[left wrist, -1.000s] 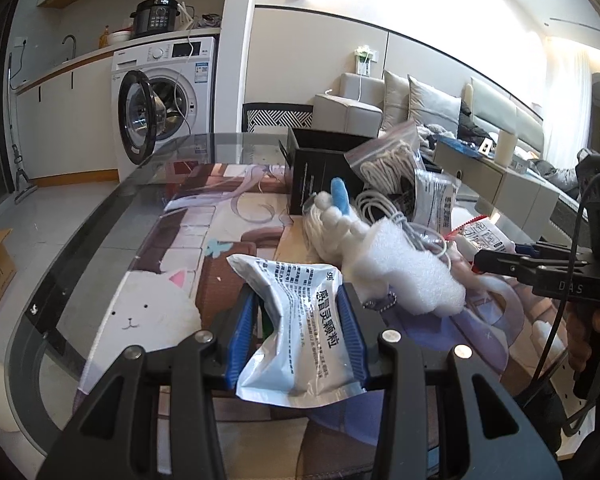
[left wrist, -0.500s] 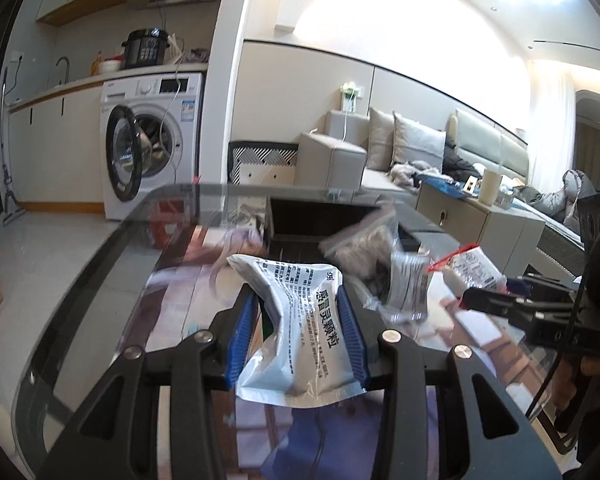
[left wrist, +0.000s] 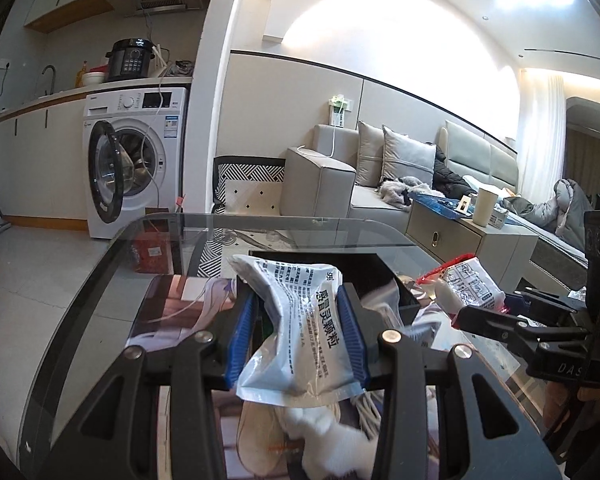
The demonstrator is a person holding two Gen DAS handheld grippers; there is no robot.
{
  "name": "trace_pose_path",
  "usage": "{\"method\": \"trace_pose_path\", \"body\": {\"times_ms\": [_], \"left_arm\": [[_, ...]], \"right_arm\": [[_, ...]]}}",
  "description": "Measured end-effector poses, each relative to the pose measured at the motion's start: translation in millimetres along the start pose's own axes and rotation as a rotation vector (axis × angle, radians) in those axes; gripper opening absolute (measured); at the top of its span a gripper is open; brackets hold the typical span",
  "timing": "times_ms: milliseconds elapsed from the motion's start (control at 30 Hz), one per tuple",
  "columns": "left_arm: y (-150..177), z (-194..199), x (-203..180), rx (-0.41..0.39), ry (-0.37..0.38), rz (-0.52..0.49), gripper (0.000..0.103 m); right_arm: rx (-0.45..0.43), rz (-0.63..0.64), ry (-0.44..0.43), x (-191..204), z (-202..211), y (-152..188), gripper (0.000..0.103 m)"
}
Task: Organize soft objects
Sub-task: 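Lift both held packets and carry them over the open black box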
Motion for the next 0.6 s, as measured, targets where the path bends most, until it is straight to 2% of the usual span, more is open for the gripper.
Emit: {"method": "trace_pose_path", "body": {"times_ms": [300,600], "left_arm": [[-20.0,-31.5,-2.4,0.018,-0.019,-0.030,0.040],[-22.5,-64.2,-5.0,0.055,-0.034,-0.048,0.040]], "right_arm": [[0.000,0.012,-0.013,-10.0,-23.9,-25.2,0.046],[0.030,0.011,-0.011,-24.3,-50.8,-34.9,0.046]]}}
Point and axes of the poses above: each gripper's, at about its wrist camera, not at the fingertips, and z roughly against the way its jaws point, x to its left, y to its underside, the point moved 5 cm from there along -z, roughly the way its jaws point
